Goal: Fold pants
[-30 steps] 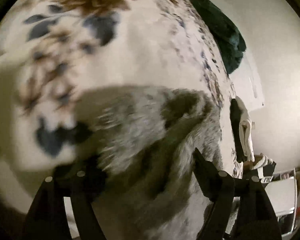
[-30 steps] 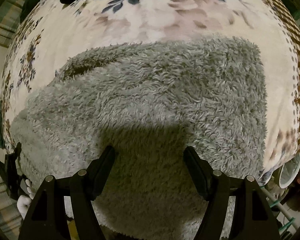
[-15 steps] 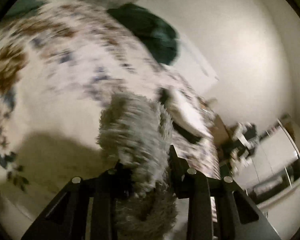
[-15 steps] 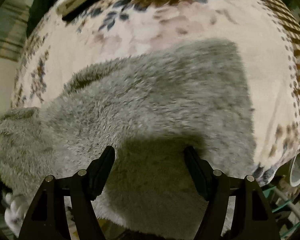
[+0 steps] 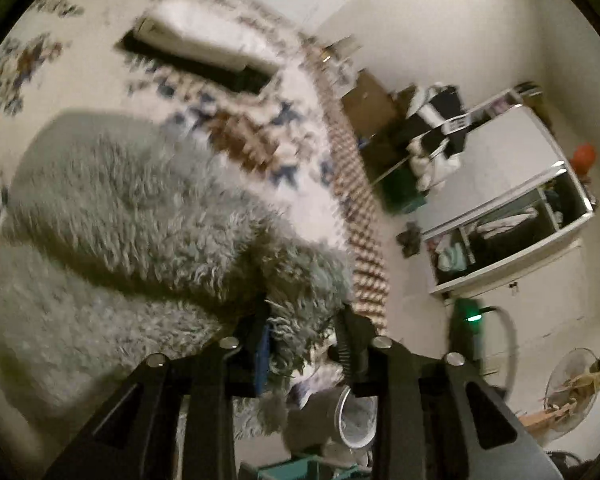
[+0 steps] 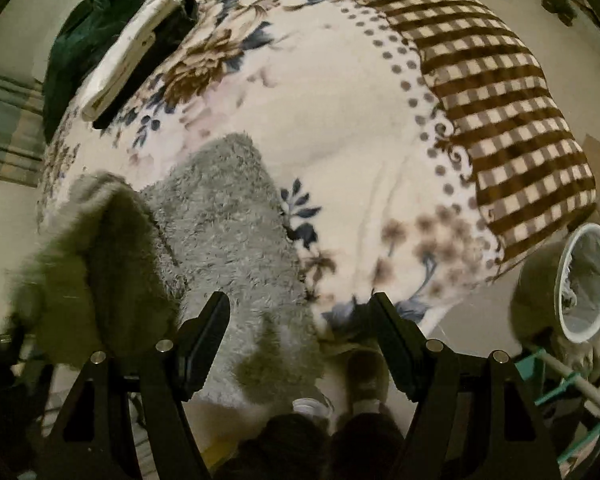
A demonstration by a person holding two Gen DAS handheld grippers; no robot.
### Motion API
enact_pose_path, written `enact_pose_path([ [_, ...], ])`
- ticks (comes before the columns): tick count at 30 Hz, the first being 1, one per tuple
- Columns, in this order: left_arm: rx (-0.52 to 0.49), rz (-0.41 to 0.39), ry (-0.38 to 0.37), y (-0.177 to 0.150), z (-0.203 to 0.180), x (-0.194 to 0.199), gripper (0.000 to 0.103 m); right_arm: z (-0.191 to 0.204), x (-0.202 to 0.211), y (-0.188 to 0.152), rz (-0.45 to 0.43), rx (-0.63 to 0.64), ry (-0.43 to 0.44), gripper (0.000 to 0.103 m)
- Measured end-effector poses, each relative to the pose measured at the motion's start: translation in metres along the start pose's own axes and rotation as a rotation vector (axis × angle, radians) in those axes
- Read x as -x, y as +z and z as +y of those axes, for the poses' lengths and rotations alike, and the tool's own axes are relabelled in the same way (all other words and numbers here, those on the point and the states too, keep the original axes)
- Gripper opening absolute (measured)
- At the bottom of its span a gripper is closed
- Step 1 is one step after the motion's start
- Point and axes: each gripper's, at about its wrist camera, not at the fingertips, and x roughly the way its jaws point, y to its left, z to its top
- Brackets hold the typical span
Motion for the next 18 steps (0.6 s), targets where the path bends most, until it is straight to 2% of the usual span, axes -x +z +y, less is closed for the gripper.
enact_pose_path([
  [1,0.017,0.025,0.032,0.002,0.003,-0.004,0.045,-0.001,0.001,0.003,0.001,0.013,0.021,0.074],
  [2,0.037,0.071,0.078,0.003,0.011,-0.011,0.07,0.0,0.0,0.006,0.004,0.019,0.044,0.074],
  [4,0.036,0.134,0.164,0.004,0.019,-0.021,0.093,0.009,-0.005,0.014,0.016,0.019,0.107,0.076],
  [5,0.032,0.16,0.194,0.004,0.023,-0.024,0.093,0.016,-0.009,0.015,0.022,0.019,0.135,0.078],
  [7,0.037,0.174,0.2,0.001,0.025,-0.02,0.093,0.032,-0.017,0.022,0.052,0.025,0.233,0.081],
  [10,0.046,0.127,0.169,-0.001,0.018,0.006,0.093,0.06,-0.028,0.031,0.093,0.043,0.327,0.083],
  [13,0.025,0.048,0.217,-0.001,0.02,0.031,0.093,0.101,-0.052,0.044,0.154,0.101,0.39,0.085],
  [16,0.021,0.001,0.333,0.002,0.037,0.046,0.093,0.136,-0.089,0.058,0.223,0.114,0.419,0.085],
  [18,0.01,0.019,0.461,0.006,0.052,0.046,0.093,0.156,-0.111,0.064,0.261,0.12,0.407,0.085],
])
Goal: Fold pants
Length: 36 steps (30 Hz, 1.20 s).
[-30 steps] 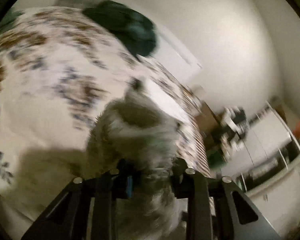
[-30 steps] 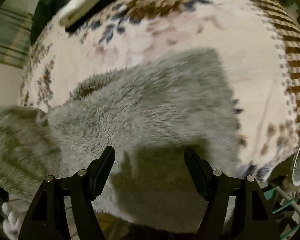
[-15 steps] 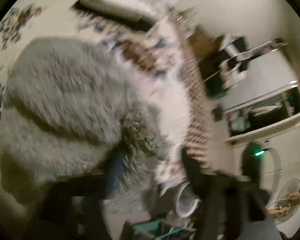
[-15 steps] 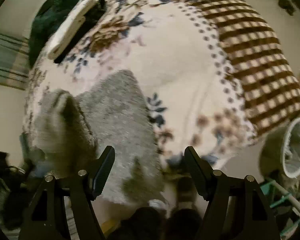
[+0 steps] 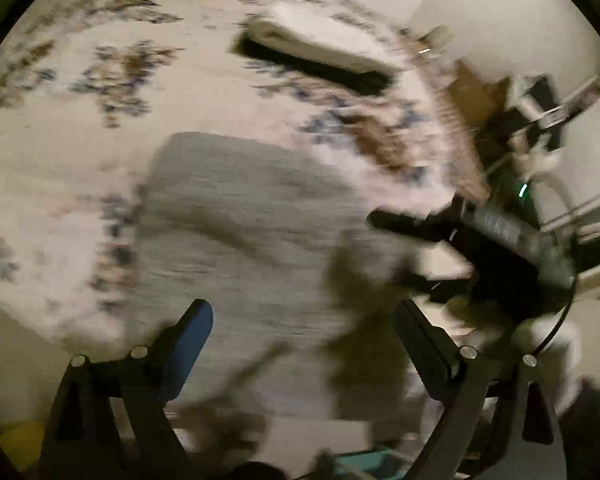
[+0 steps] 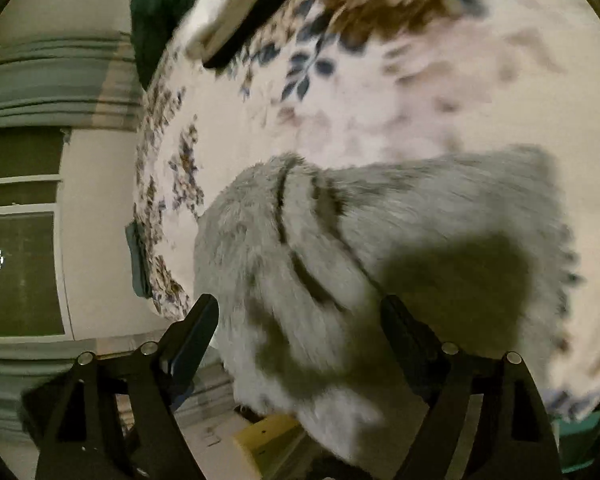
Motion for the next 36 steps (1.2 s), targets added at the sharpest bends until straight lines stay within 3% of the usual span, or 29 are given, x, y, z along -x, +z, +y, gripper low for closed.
enact_pose_path([
  [3,0.004,0.005,0.093,0.004,0.019,-0.007,0.093,0.01,-0.033,0.012,0.061,0.014,-0.053,0.085],
  [4,-0.003,0.004,0.131,0.005,0.023,-0.008,0.093,0.013,-0.038,0.012,0.065,0.018,-0.077,0.08],
  [8,-0.012,-0.006,0.207,0.008,0.04,-0.003,0.093,0.025,-0.031,0.001,0.002,0.064,-0.171,0.035],
  [13,-0.02,-0.018,0.239,0.016,0.04,-0.005,0.093,0.037,0.013,-0.02,-0.117,0.098,-0.178,0.026],
  [19,-0.017,-0.017,0.188,0.023,0.031,0.001,0.093,0.036,0.091,-0.054,-0.251,0.081,-0.158,0.024],
  [23,0.002,0.006,0.086,0.027,0.018,-0.002,0.093,0.015,0.146,-0.084,-0.333,0.012,-0.142,0.024],
  [30,-0.047,0.091,0.012,0.032,-0.013,-0.047,0.093,-0.074,0.21,-0.136,-0.403,-0.178,-0.248,0.024],
  [33,-0.078,0.155,-0.014,0.027,-0.021,-0.076,0.093,-0.123,0.198,-0.136,-0.356,-0.211,-0.367,0.028],
  [36,-0.105,0.222,-0.015,0.02,-0.029,-0.095,0.093,-0.164,0.16,-0.125,-0.144,-0.261,-0.458,0.047],
])
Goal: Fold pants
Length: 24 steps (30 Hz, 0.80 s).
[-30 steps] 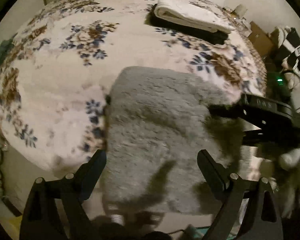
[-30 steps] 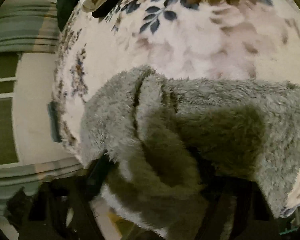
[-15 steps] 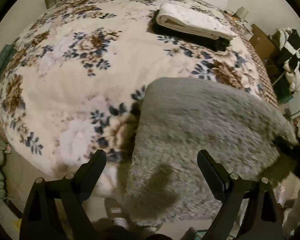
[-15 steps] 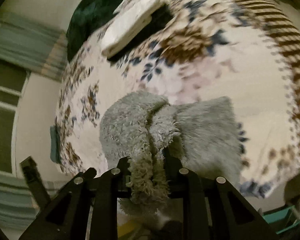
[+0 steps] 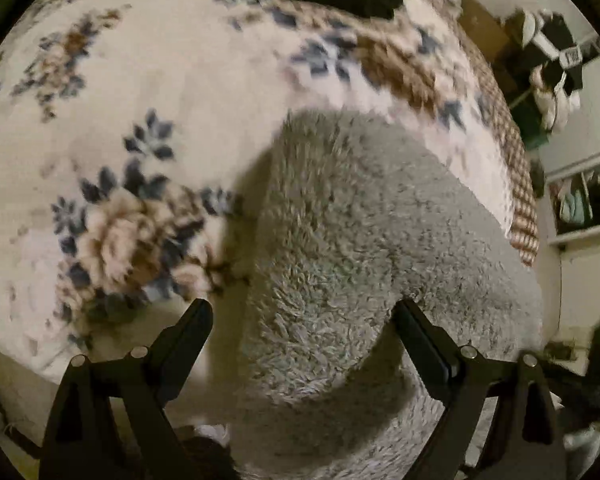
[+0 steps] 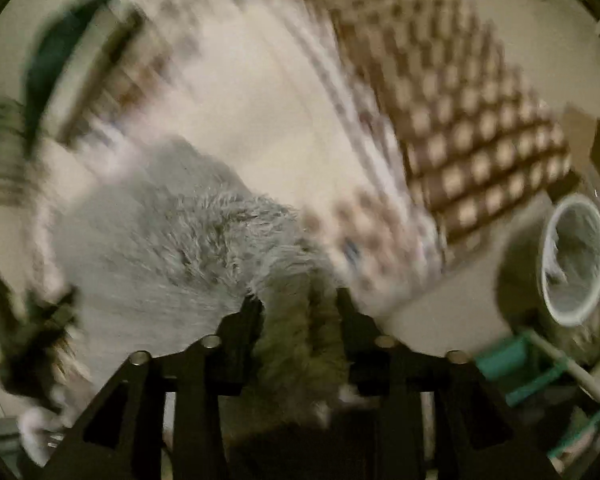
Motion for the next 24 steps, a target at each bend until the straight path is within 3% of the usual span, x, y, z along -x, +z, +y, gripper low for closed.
enact_pose_path([
  [1,0.001,0.006,-0.013,-0.001,-0.001,0.002,0.093,-0.003,-0.006,0.002,0.036,-0.006,-0.007,0.048],
  [5,-0.002,-0.014,-0.042,-0.004,-0.003,0.025,0.093,-0.003,0.032,0.01,-0.089,-0.02,0.19,0.07],
  [8,0.026,-0.036,-0.062,0.004,0.001,0.032,0.093,-0.001,0.042,0.032,-0.13,-0.044,0.327,0.077],
  [12,0.039,-0.028,-0.044,0.024,0.005,0.017,0.093,-0.001,-0.01,0.072,0.011,-0.078,0.414,0.08],
  [15,0.032,-0.012,-0.044,0.035,0.007,0.006,0.093,0.015,-0.041,0.079,0.152,-0.038,0.437,0.08],
  [16,0.018,-0.003,-0.031,0.039,0.006,0.001,0.093,0.021,-0.038,0.079,0.147,-0.023,0.428,0.067],
  [17,0.011,0.0,-0.022,0.04,0.007,-0.002,0.093,0.026,-0.031,0.077,0.119,-0.004,0.426,0.042],
  [18,0.009,0.0,-0.018,0.041,0.009,-0.003,0.093,0.034,-0.019,0.077,0.067,0.027,0.426,0.026],
  [20,0.019,-0.002,-0.01,0.045,0.014,-0.006,0.093,0.046,0.002,0.076,-0.017,0.065,0.413,0.015],
  [24,0.079,-0.008,-0.022,0.05,0.03,-0.008,0.093,0.073,0.044,0.085,-0.166,0.123,0.394,0.008],
])
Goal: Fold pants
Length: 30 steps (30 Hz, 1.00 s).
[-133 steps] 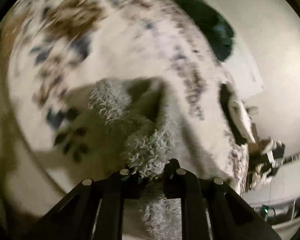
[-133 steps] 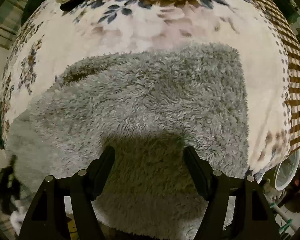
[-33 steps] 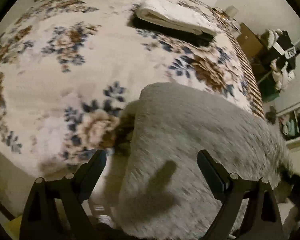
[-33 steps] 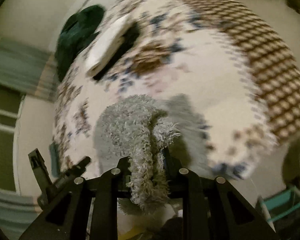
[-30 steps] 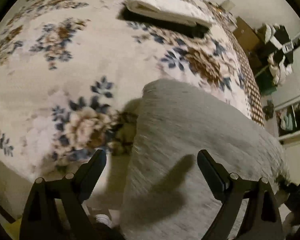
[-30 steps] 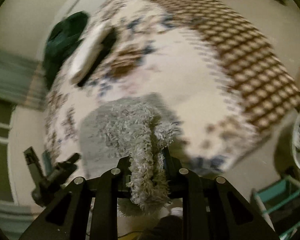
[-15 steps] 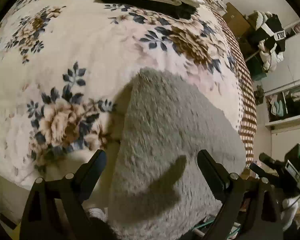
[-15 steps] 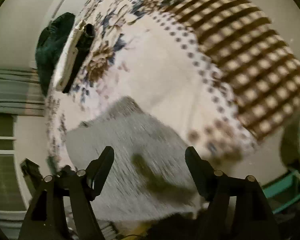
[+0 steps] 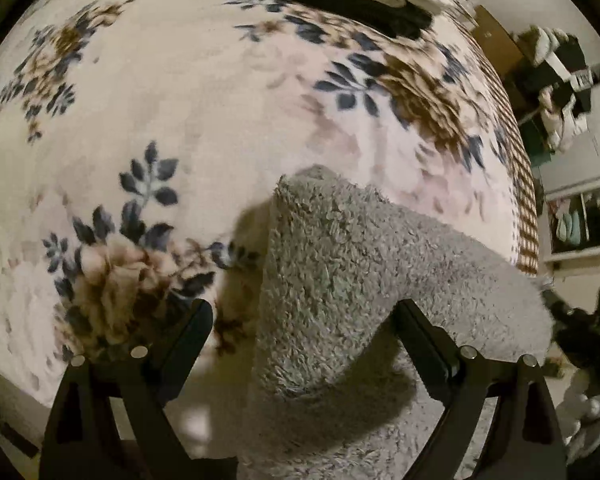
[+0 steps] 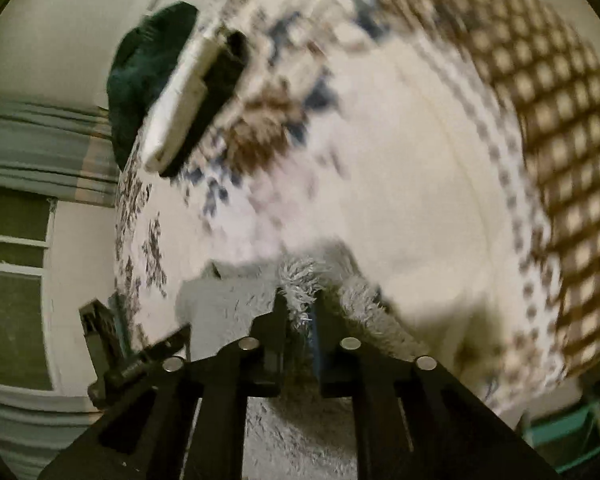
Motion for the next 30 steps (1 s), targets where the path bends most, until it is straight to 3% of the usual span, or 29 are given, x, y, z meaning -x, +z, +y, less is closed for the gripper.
enact_pose_path([
  [3,0.035,0.007,-0.025,0.003,0.006,-0.004,0.093,0.013,-0.005,0.023,-0.036,0.057,-0.089,0.007],
  [6,0.038,0.01,-0.025,0.005,0.004,-0.01,0.094,0.003,-0.026,0.033,0.018,0.09,-0.239,0.007],
  [7,0.041,0.017,-0.025,0.005,0.003,-0.012,0.094,-0.007,-0.035,0.034,0.07,0.068,-0.241,0.01],
  [8,0.044,0.02,-0.028,0.005,0.003,-0.013,0.094,-0.016,-0.037,0.034,0.117,0.028,-0.232,0.025],
  [9,0.046,0.022,-0.031,0.005,0.002,-0.011,0.094,-0.023,-0.031,0.03,0.125,-0.009,-0.221,0.036],
  [10,0.049,0.023,-0.034,0.005,0.002,-0.008,0.094,-0.03,-0.021,0.025,0.104,-0.033,-0.191,0.06],
  [11,0.058,0.018,-0.045,0.004,0.003,-0.002,0.094,-0.04,-0.003,0.015,0.073,-0.071,-0.136,0.069],
  [16,0.072,-0.014,-0.086,-0.013,-0.003,0.019,0.094,-0.105,0.025,-0.051,0.06,-0.331,-0.02,0.07],
  [19,0.025,0.009,-0.049,-0.024,-0.013,0.005,0.094,-0.141,0.003,-0.093,0.125,-0.499,0.039,0.07],
  [22,0.017,0.017,-0.025,-0.029,-0.014,-0.009,0.094,-0.153,-0.032,-0.125,0.185,-0.632,0.207,0.07],
  [23,0.011,0.014,-0.013,-0.028,-0.014,-0.013,0.095,-0.151,-0.044,-0.135,0.203,-0.665,0.244,0.069],
  [24,0.003,0.009,-0.002,-0.028,-0.014,-0.014,0.095,-0.146,-0.048,-0.139,0.184,-0.668,0.265,0.061],
  [25,-0.005,0.004,0.008,-0.026,-0.015,-0.015,0.095,-0.141,-0.047,-0.14,0.157,-0.656,0.266,0.026],
  [26,-0.018,-0.003,0.023,-0.025,-0.016,-0.015,0.095,-0.13,-0.039,-0.138,0.117,-0.607,0.222,0.009],
  [29,-0.042,-0.016,0.041,-0.023,-0.017,-0.015,0.096,-0.111,-0.002,-0.131,-0.002,-0.523,0.113,0.007],
  [30,-0.045,-0.016,0.038,-0.022,-0.016,-0.015,0.096,-0.107,0.015,-0.129,-0.037,-0.492,0.036,0.007],
])
